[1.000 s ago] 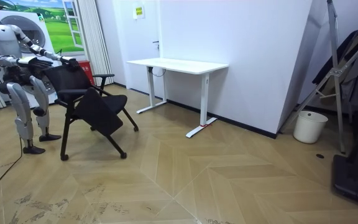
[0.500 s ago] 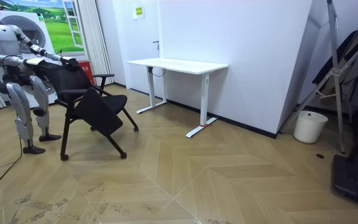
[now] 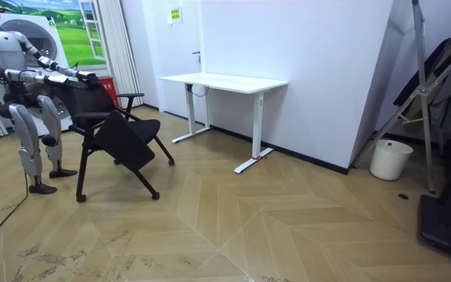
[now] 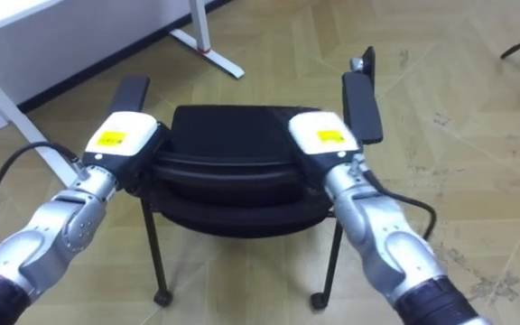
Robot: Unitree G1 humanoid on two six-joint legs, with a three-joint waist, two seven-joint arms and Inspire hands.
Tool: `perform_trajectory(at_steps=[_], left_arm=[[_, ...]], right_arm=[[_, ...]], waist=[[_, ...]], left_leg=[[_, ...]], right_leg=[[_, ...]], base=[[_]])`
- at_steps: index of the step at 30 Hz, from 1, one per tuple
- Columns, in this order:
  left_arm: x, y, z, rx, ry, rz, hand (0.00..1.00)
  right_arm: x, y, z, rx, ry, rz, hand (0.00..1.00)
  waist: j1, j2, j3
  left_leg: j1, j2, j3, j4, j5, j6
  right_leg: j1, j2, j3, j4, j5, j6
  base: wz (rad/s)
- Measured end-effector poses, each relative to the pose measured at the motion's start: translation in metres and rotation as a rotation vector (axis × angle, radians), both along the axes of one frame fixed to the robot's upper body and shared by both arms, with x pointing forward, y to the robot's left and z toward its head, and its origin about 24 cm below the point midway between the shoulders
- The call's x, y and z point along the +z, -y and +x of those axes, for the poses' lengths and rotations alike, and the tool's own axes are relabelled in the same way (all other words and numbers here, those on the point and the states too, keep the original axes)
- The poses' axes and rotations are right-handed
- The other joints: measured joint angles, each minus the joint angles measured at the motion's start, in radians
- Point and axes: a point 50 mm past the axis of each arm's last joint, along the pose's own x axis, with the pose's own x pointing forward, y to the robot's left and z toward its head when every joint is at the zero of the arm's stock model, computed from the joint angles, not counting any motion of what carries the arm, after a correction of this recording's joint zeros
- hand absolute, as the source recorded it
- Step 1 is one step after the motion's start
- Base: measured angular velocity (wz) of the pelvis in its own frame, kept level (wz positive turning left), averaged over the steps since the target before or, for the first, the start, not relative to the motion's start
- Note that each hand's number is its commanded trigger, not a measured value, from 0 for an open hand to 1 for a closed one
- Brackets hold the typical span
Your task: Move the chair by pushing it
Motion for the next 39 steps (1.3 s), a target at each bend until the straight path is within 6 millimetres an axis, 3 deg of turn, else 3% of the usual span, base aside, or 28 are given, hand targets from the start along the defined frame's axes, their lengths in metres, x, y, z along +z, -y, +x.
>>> perform_trajectory(at_steps=[14,15,16,17,18,29,34,39], left_arm=[[0.001,0.004,0.003,-0.013,0.000,0.002,1.00],[0.002,0.005,0.004,-0.014,-0.003,0.003,1.00],[0.002,0.005,0.005,-0.014,-0.005,0.003,1.00],[0.001,0.005,0.005,-0.013,-0.009,0.004,1.00],[0.000,0.006,0.005,-0.013,-0.012,0.002,1.00],[-0.003,0.011,0.005,0.003,-0.033,0.018,1.00],[-0.006,0.015,0.004,0.012,-0.050,0.007,1.00],[-0.007,0.019,0.004,0.011,-0.057,-0.004,1.00]], right_arm=[[-0.002,-0.003,0.000,0.026,-0.016,-0.060,0.00],[-0.003,-0.003,0.000,0.026,-0.014,-0.071,0.16],[-0.003,-0.003,0.000,0.026,-0.015,-0.072,0.60],[-0.005,-0.003,0.000,0.024,-0.019,-0.077,0.89],[-0.009,0.000,0.000,0.015,-0.019,-0.087,1.00],[-0.022,0.005,-0.001,0.005,0.016,-0.125,1.00],[-0.025,0.007,-0.003,0.000,0.054,-0.147,1.00],[-0.026,0.012,-0.004,0.002,0.081,-0.155,1.00]], waist=[[0.007,-0.001,0.0012],[0.006,-0.001,0.0015],[0.006,-0.001,0.0015],[0.003,-0.002,0.0016],[0.001,-0.002,0.0012],[-0.010,-0.009,-0.0032],[-0.008,0.009,-0.0089],[0.000,0.021,-0.0087]], left_leg=[[-0.016,-0.001,-0.023,0.012,0.000,0.000],[-0.019,-0.001,-0.027,0.016,0.000,0.000],[-0.018,-0.001,-0.028,0.016,0.000,0.000],[-0.018,-0.001,-0.031,0.018,0.000,0.000],[-0.019,-0.001,-0.037,0.019,0.000,0.000],[-0.032,-0.001,-0.049,0.040,0.000,0.000],[-0.032,-0.001,-0.048,0.040,-0.001,0.001],[-0.024,0.000,-0.047,0.040,-0.001,0.001]], right_leg=[[-0.001,0.001,-0.015,-0.002,0.000,0.000],[0.000,0.000,-0.020,-0.003,0.000,0.000],[0.001,0.000,-0.021,-0.003,0.000,0.000],[0.003,0.000,-0.026,-0.004,0.000,0.000],[0.007,-0.001,-0.035,-0.004,0.000,0.000],[0.020,0.001,-0.042,-0.014,0.006,-0.002],[0.020,0.001,-0.044,-0.014,0.008,-0.002],[0.022,0.000,-0.041,-0.014,0.008,-0.002]], base=[[0.02],[0.09],[0.09],[0.11],[0.12],[0.05],[0.00],[0.00]])
